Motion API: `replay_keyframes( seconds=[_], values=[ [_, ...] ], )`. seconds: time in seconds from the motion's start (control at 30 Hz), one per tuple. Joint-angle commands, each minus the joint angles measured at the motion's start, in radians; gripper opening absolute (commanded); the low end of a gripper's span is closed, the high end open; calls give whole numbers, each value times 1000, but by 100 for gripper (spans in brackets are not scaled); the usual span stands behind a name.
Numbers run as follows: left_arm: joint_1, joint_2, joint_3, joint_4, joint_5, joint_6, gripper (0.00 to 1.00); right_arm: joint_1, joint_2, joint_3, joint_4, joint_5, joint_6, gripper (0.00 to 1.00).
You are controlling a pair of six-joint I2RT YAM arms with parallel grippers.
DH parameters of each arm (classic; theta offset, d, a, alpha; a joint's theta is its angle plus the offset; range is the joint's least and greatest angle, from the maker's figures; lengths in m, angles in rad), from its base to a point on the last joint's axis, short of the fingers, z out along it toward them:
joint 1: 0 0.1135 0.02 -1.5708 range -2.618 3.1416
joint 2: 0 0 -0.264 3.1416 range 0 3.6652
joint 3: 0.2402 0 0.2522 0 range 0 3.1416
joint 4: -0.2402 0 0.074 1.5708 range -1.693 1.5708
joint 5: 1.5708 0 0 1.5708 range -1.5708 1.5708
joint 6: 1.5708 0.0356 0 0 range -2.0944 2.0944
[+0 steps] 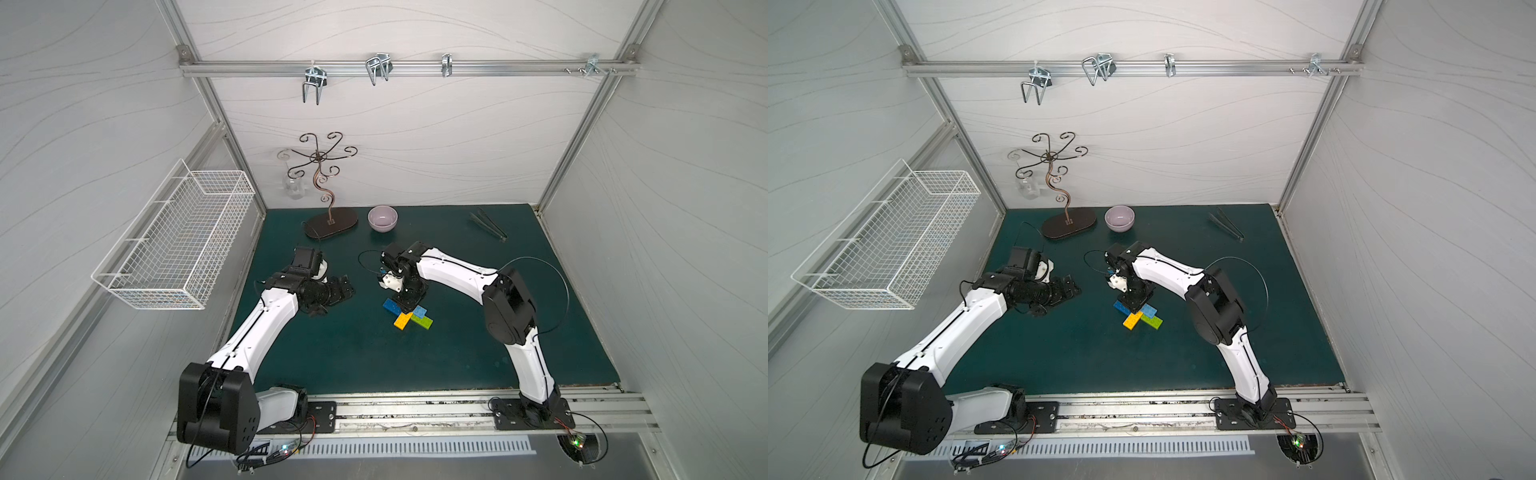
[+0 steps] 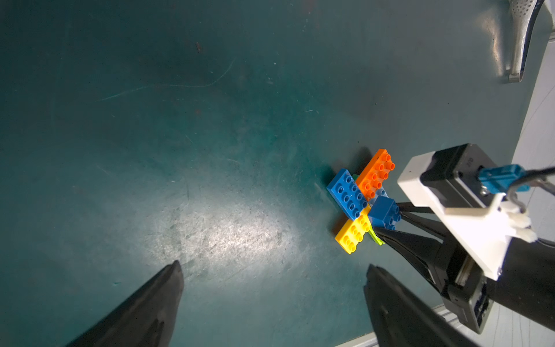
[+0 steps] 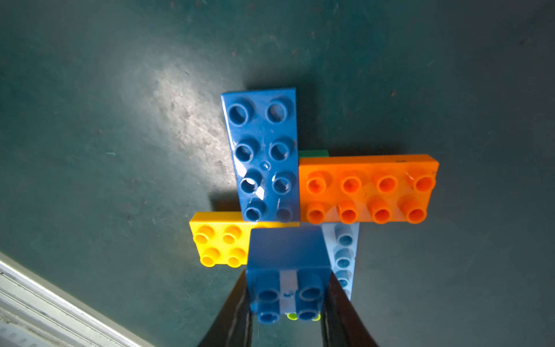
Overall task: Assemble a small pinwheel with lego
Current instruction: Assemble the lego brick with the lego brick.
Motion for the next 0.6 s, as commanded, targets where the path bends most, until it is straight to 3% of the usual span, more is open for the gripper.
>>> replay_keyframes(
  seconds=[0.0,0.57],
  values=[
    [6,-20,17,-17,-15,20,99,7,35,23,-65,14,-12,11],
    [6,-2,50,-28,3,43,99,8,80,65,-63,5,36,25]
  ],
)
